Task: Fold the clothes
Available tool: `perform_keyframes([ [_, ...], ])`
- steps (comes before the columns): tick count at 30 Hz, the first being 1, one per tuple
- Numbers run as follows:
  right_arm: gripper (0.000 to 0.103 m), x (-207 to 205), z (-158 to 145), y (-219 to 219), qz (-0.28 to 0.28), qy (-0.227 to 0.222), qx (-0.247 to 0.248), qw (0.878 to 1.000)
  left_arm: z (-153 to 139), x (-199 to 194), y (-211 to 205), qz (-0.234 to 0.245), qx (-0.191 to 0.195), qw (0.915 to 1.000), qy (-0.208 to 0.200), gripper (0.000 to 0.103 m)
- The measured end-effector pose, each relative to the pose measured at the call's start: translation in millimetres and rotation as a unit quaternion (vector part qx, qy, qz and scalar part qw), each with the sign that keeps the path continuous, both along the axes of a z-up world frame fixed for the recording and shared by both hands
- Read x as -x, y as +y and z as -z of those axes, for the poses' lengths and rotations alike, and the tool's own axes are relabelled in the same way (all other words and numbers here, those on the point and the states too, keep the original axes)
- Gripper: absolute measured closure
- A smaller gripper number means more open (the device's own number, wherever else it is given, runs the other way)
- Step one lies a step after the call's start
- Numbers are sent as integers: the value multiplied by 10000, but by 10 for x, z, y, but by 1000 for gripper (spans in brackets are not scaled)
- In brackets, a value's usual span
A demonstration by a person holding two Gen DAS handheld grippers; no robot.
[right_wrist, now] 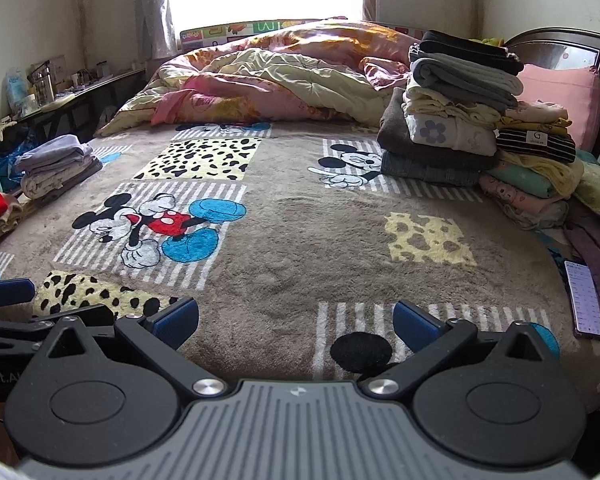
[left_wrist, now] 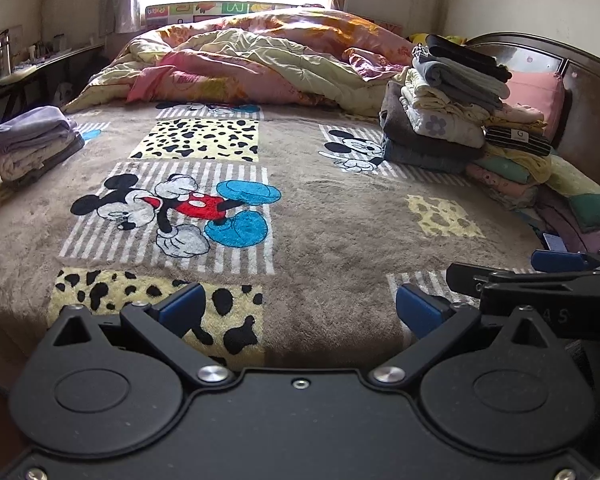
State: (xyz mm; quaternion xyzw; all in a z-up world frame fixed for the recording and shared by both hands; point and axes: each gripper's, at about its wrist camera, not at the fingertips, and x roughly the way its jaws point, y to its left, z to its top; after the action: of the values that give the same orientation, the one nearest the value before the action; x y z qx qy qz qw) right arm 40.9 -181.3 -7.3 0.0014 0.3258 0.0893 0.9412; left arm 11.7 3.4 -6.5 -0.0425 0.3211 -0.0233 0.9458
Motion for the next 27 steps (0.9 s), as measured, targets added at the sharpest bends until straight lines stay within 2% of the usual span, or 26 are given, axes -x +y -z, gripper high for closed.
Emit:
perform_keyframes([
  [17,0,-300,66,-16,-106,109,-88,9998,33,-293,-9,-63,-16,10000,28,1],
  [27,0,-748,208,-178,-149,251,-212,9993,111,-742,-161,-73,-163,9997,160,1],
])
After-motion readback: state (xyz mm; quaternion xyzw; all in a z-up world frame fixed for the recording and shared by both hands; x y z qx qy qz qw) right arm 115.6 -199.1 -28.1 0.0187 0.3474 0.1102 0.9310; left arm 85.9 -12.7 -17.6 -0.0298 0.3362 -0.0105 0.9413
